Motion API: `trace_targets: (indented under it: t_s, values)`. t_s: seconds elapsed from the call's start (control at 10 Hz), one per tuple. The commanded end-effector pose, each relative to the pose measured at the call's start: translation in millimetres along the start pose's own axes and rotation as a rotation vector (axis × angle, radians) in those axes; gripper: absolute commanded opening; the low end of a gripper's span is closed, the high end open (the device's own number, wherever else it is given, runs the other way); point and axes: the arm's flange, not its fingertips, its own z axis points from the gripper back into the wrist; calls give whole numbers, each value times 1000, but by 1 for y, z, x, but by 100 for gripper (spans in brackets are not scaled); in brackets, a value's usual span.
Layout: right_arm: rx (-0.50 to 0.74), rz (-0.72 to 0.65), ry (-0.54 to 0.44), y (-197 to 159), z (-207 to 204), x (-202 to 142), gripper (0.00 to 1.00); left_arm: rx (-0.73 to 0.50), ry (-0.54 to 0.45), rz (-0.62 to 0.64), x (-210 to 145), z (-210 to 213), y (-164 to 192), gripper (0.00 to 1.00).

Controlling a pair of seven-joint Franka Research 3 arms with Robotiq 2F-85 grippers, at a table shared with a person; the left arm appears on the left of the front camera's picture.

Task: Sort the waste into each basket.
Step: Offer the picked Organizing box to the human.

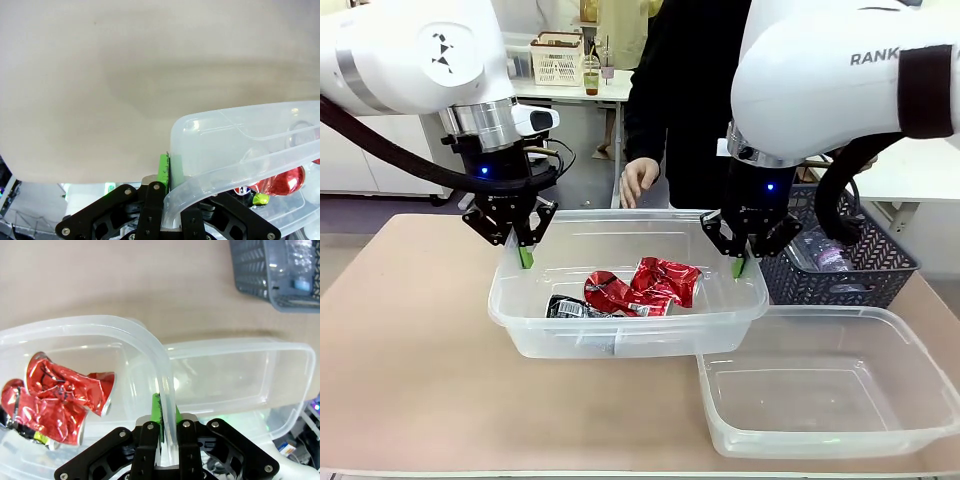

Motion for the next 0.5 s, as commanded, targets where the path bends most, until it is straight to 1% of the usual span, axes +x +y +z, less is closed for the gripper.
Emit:
trace_targets:
  t_s: [0.0,0.4]
  values:
    - [-1,-7,3,4,5,-1,5,3,-3,-7,-5,1,1,4]
    - [-1,-7,3,4,5,-1,5,3,-3,-7,-5,1,1,4]
